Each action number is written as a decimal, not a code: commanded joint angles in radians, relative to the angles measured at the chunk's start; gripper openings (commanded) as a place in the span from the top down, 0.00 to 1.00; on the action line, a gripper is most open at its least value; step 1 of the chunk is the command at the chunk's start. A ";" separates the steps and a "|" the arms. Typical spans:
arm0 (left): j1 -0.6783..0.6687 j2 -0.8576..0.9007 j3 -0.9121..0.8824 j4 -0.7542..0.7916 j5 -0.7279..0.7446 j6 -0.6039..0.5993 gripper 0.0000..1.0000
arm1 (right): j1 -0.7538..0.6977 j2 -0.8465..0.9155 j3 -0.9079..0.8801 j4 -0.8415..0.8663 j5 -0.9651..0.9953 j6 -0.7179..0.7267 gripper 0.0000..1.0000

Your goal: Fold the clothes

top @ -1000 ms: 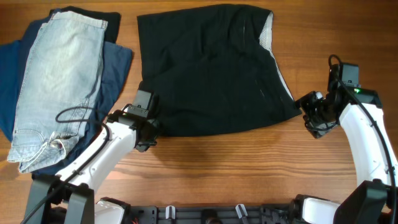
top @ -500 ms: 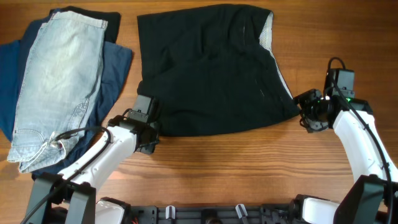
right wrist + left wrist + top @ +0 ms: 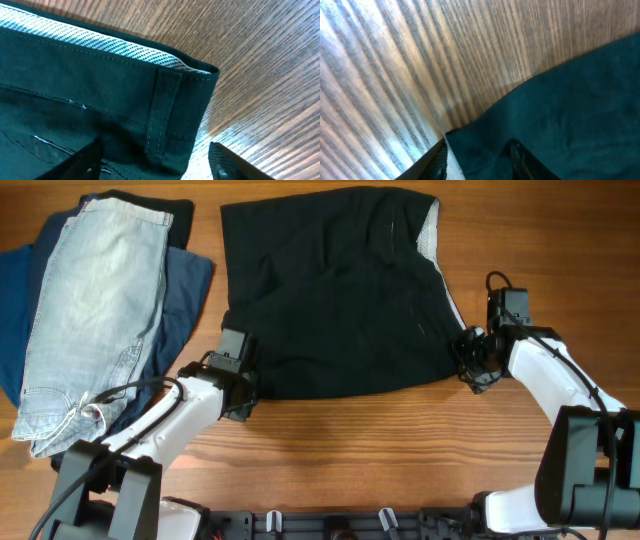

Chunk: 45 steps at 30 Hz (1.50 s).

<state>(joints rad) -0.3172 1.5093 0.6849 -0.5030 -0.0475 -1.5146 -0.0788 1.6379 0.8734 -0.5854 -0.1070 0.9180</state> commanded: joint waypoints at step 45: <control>0.021 -0.830 0.032 -0.376 -0.057 0.462 0.96 | -0.014 -0.539 0.053 -0.351 -0.031 -0.235 0.96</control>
<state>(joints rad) -0.3046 0.7643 0.6781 -0.8150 -0.0605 -1.0847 -0.0799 1.1702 0.8970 -0.8902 -0.1761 0.6716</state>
